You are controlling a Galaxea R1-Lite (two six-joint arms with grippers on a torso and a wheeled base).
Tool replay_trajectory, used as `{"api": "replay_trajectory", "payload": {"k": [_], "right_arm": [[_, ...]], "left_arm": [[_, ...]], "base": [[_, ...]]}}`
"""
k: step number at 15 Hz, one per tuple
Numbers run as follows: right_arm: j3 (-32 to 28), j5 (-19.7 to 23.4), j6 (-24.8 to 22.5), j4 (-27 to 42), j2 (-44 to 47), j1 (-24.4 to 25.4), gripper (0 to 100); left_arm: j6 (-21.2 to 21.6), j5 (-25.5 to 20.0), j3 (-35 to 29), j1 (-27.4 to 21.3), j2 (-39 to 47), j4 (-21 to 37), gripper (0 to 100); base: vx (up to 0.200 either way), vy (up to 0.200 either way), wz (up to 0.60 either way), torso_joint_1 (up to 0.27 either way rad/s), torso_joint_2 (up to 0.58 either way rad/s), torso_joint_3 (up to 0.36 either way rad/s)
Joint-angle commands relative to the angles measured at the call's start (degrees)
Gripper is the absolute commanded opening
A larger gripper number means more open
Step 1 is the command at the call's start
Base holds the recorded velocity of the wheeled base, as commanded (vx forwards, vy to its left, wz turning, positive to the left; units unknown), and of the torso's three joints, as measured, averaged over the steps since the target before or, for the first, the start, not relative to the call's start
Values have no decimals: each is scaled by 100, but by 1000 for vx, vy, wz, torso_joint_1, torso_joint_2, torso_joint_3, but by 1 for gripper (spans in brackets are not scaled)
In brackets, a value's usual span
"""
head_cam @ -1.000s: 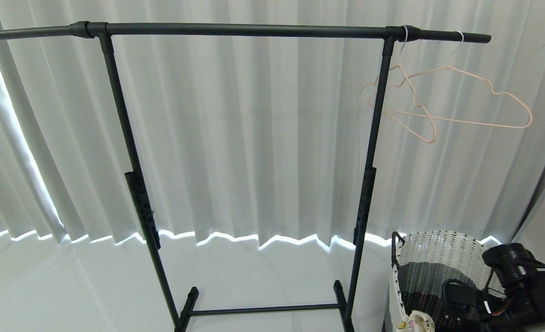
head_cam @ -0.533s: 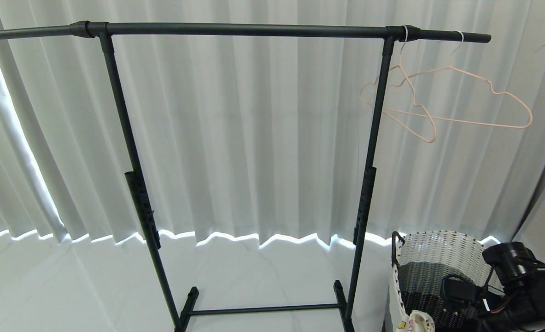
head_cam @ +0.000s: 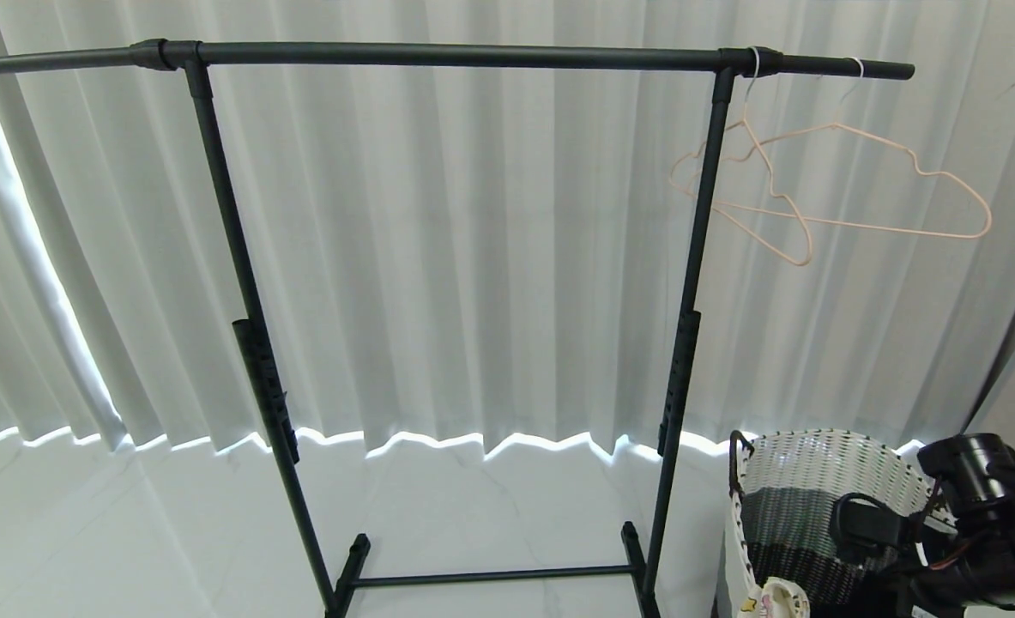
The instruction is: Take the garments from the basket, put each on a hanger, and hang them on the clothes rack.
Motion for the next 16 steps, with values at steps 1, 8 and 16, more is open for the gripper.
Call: {"api": "replay_trajectory", "payload": {"k": [1, 8, 16], "right_arm": [[-766, 30, 229, 1523, -1501, 7, 0], [-3939, -137, 2259, 5259, -3611, 385, 0], [-5125, -172, 2365, 5698, -3980, 552, 0]], "left_arm": [[-3, 0, 0, 0, -1, 0, 100], [-29, 0, 0, 0, -1, 0, 100], [58, 0, 0, 0, -1, 0, 100]], "base": [[0, 0, 0, 0, 0, 0], [0, 0, 0, 0, 0, 0], [-125, 0, 0, 0, 0, 3]]}}
